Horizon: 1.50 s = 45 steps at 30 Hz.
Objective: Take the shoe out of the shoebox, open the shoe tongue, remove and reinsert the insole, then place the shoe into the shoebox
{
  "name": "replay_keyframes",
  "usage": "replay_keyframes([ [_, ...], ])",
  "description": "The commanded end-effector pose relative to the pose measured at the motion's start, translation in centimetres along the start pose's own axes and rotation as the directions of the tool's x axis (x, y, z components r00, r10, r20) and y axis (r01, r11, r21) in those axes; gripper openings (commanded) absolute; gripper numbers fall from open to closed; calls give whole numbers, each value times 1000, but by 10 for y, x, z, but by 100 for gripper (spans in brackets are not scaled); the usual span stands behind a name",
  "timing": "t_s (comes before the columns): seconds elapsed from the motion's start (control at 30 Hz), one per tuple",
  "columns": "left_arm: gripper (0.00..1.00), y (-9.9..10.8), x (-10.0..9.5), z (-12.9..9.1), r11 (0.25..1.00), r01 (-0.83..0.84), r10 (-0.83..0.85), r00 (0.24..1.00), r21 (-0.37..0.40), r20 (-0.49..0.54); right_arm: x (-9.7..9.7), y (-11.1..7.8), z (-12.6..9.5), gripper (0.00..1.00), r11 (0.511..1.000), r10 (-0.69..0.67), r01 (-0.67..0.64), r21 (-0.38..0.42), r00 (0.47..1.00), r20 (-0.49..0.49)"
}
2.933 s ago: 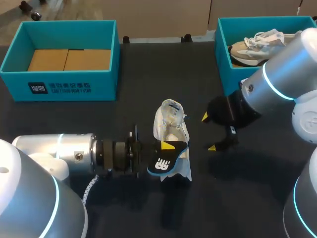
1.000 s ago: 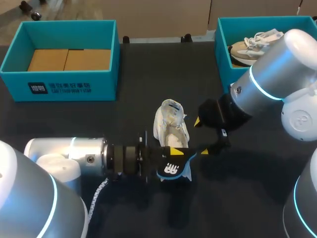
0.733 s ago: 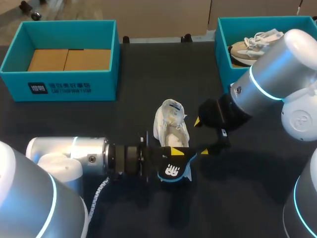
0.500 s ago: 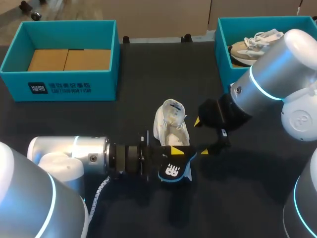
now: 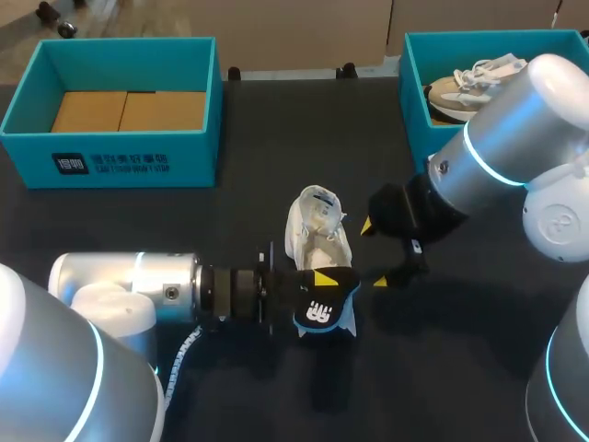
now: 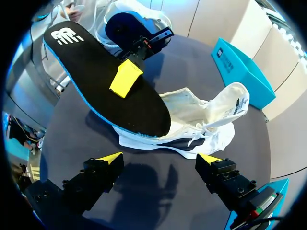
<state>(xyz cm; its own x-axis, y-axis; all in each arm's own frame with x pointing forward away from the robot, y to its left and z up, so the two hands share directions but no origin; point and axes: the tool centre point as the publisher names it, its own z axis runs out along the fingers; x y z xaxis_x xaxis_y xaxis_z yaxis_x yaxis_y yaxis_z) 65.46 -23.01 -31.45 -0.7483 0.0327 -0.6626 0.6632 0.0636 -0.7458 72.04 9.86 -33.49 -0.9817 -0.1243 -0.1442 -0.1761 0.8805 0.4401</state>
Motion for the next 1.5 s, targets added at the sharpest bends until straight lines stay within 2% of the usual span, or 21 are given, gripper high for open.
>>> replay_keyframes([
  [0.03, 0, 8, -1, 3, 1000, 2, -2, 1000, -4, -7, 1, 1, 1, 100, 1000, 0, 0, 4, 1000, 3],
  [0.87, 0, 39, -7, 6, 1000, 22, -22, 1000, -17, -11, 1, 1, 1, 100, 1000, 0, 0, 4, 1000, 3],
  [1.5, 0, 61, -9, 3, 996, 52, -53, 999, -77, 0, 1, 1, 1, 100, 1000, 0, 0, 4, 1000, 3],
])
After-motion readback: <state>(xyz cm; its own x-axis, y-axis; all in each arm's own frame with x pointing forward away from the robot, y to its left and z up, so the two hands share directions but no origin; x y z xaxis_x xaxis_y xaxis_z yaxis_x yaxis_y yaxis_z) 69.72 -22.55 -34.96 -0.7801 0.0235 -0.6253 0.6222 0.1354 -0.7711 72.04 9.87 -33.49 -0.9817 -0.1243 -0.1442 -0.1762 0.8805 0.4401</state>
